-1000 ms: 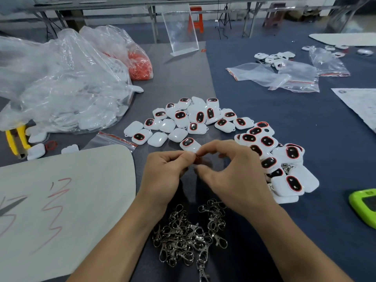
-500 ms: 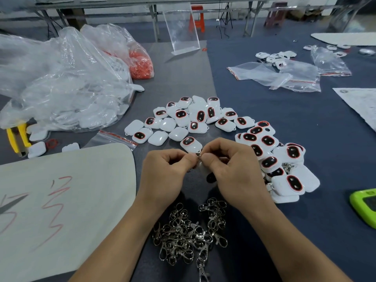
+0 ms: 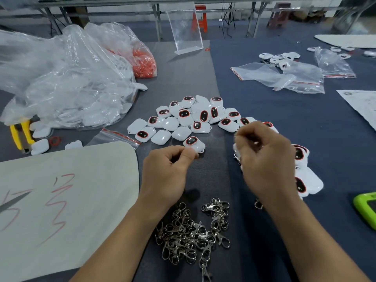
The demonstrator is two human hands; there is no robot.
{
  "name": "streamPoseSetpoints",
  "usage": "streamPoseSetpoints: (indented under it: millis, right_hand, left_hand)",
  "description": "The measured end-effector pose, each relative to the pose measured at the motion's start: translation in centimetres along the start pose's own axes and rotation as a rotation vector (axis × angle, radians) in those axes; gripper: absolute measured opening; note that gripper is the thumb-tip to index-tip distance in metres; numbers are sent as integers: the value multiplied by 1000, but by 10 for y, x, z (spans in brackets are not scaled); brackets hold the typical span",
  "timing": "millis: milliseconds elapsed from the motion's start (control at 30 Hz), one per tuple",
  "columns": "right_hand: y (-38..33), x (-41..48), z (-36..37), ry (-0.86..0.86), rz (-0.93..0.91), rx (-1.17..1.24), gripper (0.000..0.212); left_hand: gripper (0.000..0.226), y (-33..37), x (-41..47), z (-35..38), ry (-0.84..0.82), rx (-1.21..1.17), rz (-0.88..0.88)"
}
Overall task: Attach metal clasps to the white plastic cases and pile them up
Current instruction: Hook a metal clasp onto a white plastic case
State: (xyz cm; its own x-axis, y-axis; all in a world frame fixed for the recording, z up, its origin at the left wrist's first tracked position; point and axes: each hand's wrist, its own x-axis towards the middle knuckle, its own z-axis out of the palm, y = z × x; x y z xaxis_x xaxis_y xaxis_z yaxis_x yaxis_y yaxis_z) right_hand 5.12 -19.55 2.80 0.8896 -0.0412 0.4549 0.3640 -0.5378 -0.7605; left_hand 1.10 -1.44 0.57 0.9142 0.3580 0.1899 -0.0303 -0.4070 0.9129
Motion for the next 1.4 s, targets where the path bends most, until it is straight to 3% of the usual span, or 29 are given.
streamPoseSetpoints:
  millis: [100,167,333,400,567,700,767,900,1033,1133,1300,1400]
  right_hand:
    - [14,8,-9,155,39,-276,27]
    - [13,7,-7,141,35,-276,45]
    - [3,-7,26,-407,-137,-328,56]
    - [9,-6,32,-462,-156,-449,53]
    - [19,3,24,-319,-10,-607,40]
    - [17,2,18,-198,104,-718,22]
    - [21,3,12,-138,129,-742,24]
    - [22,6,13,-141,49,-548,40]
    - [14,6,23,-358,-25,-506,49]
    - [4,-3,28,-333,-72,-329,52]
    - [-9,-24,41,-421,49,14,61]
    - [-7,-21,42,-406,118,176,48]
  left_hand:
    - [9,-1,1,1,78,146,-29]
    - [11,-2,1,2,129,233,-31]
    - [41,-5,3,2,79,511,200]
    - [52,-6,5,3,-41,571,257]
    - [66,-15,8,8,-331,688,261]
    - [58,-13,9,7,-284,639,233]
    - [43,-10,7,7,-213,599,254]
    - [17,-9,6,7,-134,542,255]
    - [41,-11,9,8,-129,570,239]
    - [32,-10,9,6,-100,500,275]
    - [19,-7,9,4,1,191,196]
    - [14,-2,12,2,67,-11,133]
